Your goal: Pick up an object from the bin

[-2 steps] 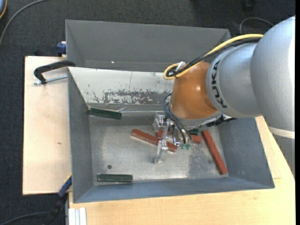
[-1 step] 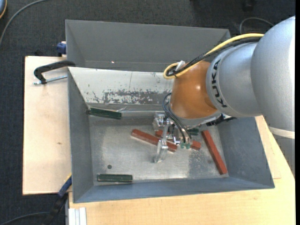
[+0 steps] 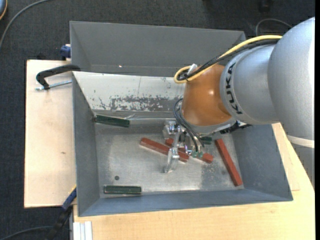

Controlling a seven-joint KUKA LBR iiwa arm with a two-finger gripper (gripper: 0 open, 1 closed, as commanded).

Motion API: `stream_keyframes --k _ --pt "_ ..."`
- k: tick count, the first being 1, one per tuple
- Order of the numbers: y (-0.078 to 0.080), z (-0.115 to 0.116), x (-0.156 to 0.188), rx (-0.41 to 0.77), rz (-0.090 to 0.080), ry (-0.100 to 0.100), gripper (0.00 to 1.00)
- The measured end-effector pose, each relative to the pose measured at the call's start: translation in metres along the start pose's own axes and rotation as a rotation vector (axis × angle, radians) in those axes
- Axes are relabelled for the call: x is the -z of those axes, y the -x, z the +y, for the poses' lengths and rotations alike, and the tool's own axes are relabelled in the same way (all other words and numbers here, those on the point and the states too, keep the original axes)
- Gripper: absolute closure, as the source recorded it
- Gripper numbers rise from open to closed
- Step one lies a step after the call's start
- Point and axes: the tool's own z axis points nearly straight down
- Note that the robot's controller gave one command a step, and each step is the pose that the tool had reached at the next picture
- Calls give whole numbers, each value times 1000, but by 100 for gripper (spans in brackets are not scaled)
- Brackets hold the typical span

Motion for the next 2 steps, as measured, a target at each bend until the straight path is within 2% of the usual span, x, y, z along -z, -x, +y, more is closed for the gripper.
stream_keyframes --k 1,2 --pt "1 0 1 0 0 0 0" --pt "2 1 1 0 0 1 100"
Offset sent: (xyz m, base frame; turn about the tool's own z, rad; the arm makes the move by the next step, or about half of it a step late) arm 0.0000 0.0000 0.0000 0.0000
